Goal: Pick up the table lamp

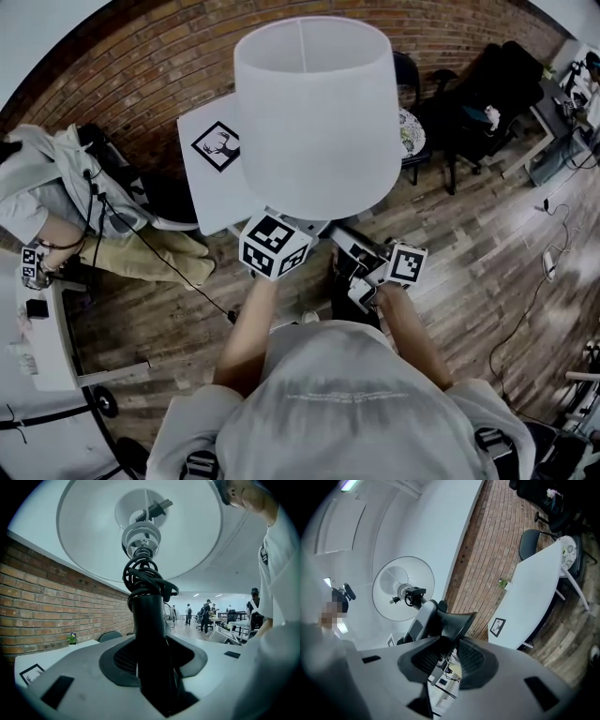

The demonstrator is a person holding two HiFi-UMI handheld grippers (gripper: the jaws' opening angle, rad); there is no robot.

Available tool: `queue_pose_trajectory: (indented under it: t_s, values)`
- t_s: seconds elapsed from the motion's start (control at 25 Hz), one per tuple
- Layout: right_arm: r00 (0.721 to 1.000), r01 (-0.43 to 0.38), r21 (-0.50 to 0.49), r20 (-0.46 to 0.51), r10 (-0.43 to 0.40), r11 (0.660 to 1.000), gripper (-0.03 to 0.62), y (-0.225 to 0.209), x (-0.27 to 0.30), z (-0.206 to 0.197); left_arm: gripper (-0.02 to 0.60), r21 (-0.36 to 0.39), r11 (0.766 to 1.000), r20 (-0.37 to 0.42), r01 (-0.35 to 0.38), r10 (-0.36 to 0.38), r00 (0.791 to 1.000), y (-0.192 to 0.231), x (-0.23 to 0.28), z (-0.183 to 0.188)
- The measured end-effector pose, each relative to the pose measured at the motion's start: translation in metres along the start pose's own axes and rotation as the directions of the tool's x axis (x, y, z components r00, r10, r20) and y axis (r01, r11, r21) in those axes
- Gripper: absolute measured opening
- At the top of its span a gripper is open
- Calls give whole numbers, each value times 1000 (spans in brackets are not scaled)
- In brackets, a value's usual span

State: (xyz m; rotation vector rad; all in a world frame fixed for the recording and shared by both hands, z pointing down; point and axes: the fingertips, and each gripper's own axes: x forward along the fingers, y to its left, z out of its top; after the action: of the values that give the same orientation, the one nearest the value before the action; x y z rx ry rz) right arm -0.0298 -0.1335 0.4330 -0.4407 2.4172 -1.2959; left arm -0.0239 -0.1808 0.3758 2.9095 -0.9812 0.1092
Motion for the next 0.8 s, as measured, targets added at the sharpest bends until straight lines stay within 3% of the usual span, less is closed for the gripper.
queue_pose_trajectory:
  t_s: [0.36, 0.8]
  values:
    - [1000, -18, -21, 3, 18, 1000, 104, 9, 1, -5, 164, 27, 1000, 11, 2, -2, 1000, -6, -9, 6]
    - [1000, -7, -24, -15, 7, 1000, 104, -1, 7, -1, 164, 9, 1000, -3, -1, 1, 1000, 7, -4, -1]
